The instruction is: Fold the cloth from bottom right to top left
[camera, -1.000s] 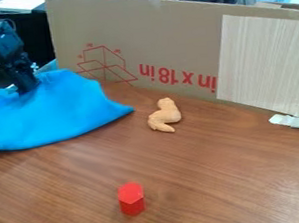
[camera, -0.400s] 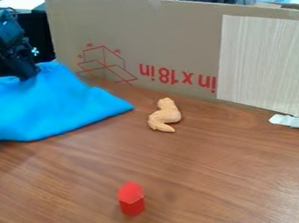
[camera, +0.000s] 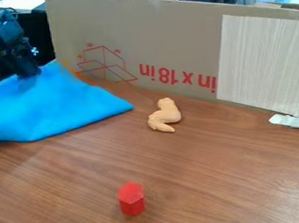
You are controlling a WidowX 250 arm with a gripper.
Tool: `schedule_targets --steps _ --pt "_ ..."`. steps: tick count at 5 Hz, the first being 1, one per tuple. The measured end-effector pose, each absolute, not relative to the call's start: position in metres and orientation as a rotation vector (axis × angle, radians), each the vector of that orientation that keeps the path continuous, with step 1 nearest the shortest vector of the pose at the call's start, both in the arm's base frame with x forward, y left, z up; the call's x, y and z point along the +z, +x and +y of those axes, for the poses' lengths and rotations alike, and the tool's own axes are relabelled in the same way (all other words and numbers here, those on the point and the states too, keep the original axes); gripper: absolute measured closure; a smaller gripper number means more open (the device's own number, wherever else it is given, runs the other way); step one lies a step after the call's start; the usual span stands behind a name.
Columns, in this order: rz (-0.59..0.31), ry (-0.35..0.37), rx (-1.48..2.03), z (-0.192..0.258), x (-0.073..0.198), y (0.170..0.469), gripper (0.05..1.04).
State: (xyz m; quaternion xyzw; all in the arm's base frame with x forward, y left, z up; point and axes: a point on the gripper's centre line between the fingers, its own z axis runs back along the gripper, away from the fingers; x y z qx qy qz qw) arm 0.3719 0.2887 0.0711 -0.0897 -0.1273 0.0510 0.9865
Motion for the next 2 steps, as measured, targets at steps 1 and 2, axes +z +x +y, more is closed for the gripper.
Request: schedule_targets --steps 1,2 --pt "-0.264 -0.17 0.099 0.2901 0.0764 0.3738 0.271" --pt "-0.274 -0.165 0.101 0.291 0.0759 0.3752 0.081"
